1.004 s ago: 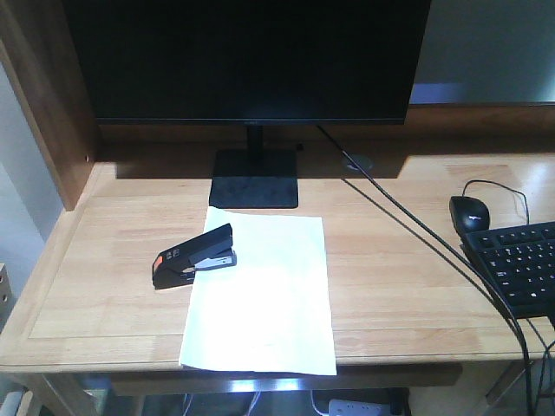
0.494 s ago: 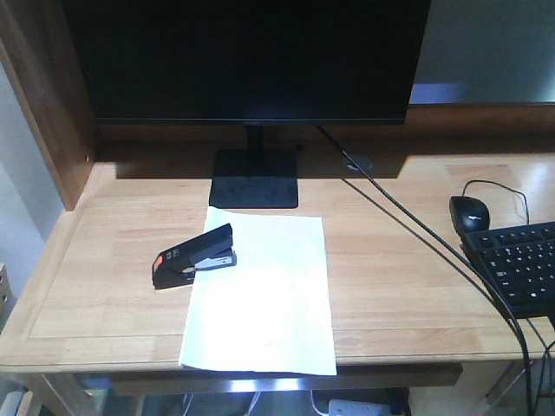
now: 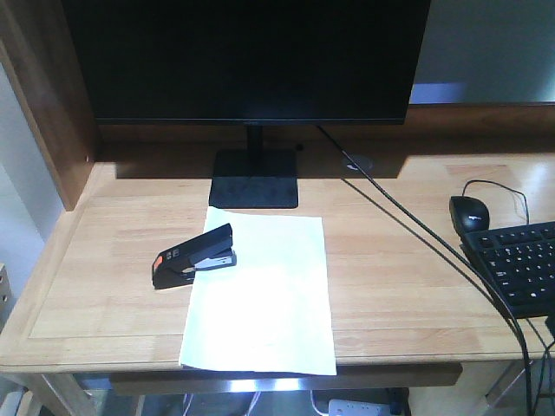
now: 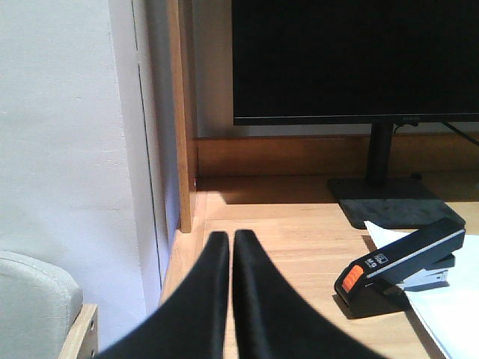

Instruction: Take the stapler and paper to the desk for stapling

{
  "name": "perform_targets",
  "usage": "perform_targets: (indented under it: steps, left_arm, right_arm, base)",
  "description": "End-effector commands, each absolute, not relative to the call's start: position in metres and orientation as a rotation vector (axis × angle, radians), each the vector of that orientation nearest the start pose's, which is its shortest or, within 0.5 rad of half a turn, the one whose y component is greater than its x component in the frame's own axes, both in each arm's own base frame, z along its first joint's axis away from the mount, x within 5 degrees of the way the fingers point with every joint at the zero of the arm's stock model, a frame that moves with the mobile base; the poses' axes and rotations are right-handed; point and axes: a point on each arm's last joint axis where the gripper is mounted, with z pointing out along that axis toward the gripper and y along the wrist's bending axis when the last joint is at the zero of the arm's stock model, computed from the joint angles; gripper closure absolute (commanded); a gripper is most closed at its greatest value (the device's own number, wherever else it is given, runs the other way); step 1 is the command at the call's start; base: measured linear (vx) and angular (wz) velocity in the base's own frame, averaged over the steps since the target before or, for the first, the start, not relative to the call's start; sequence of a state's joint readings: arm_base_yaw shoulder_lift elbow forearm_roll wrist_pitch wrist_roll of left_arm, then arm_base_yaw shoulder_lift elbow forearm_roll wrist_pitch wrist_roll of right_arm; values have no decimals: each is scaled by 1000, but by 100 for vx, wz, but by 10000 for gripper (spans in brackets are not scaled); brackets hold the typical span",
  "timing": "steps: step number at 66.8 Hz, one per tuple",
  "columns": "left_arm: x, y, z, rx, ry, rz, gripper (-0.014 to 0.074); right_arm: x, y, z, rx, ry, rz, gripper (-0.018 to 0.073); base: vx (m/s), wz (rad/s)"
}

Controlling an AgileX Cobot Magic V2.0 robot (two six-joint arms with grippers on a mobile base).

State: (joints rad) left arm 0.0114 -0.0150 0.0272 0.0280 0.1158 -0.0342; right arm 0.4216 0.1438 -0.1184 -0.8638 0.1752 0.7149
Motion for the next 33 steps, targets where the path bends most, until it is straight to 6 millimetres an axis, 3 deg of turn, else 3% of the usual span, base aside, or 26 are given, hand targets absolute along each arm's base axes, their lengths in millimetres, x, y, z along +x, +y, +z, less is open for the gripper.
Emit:
perform_targets:
  steps: [1,11,23,33]
  left_arm:
    - [57,1,192,-22,1556,0,603]
    - [57,1,192,-22,1556,0,603]
    - [57,1,192,-22,1556,0,603]
    - [57,1,192,-22,1556,0,603]
  right_arm:
    - [63,20,244,-438,1539,96,568]
    - [62,21,250,-418,1473,91,568]
    - [64,12,257,-198,1425,59,568]
    - [66,9,246,-165,1394,22,568]
  base:
    - [0,0]
    - [0,0]
    - [0,0]
    - [0,0]
